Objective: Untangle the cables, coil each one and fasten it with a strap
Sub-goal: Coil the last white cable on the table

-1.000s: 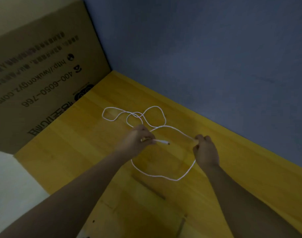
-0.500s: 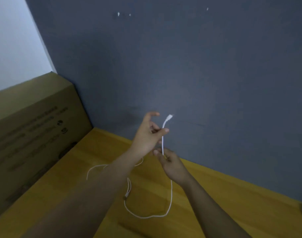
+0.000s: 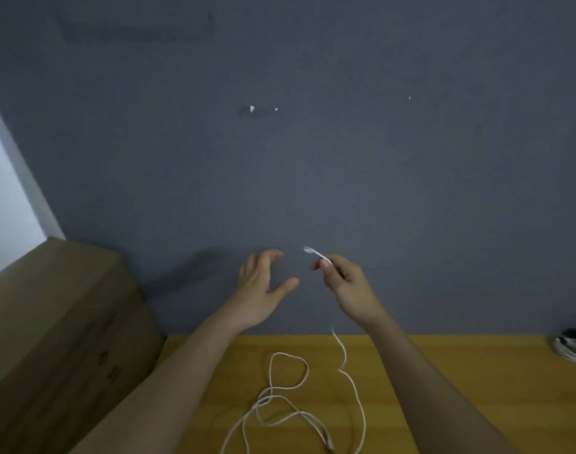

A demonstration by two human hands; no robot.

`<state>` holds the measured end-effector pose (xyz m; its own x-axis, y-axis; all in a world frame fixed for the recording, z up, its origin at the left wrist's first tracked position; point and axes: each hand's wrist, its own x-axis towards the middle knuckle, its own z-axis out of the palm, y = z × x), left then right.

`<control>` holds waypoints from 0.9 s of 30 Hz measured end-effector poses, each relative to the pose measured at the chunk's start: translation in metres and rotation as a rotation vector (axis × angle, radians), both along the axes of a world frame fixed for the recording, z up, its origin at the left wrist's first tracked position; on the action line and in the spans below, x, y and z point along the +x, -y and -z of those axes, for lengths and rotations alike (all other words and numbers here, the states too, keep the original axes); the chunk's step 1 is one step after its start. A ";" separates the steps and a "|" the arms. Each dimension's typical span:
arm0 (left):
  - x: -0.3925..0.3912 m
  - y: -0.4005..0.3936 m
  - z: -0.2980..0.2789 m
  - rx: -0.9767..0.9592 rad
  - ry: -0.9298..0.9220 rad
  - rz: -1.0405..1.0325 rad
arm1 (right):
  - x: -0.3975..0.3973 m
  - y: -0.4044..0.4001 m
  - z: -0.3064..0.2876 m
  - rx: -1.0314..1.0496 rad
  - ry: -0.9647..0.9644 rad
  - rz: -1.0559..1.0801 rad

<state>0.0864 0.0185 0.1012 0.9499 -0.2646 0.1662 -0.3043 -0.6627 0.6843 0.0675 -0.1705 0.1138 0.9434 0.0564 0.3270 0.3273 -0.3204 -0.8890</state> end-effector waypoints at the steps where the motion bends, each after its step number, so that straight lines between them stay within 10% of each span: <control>1: 0.000 -0.008 -0.009 -0.017 -0.021 0.052 | -0.004 -0.009 -0.008 -0.024 -0.021 -0.031; 6: 0.002 -0.030 -0.075 -0.034 0.011 0.289 | -0.022 -0.043 -0.070 -0.063 0.051 0.002; 17: -0.062 -0.010 -0.143 -1.156 -0.423 0.281 | -0.110 -0.049 -0.043 0.531 -0.183 0.043; 24: -0.101 0.020 -0.043 -1.086 -0.575 0.193 | -0.163 -0.077 0.056 -0.759 -0.013 0.398; 27: -0.107 0.023 0.015 -0.842 -0.533 0.234 | -0.185 -0.084 0.085 -0.810 0.012 0.226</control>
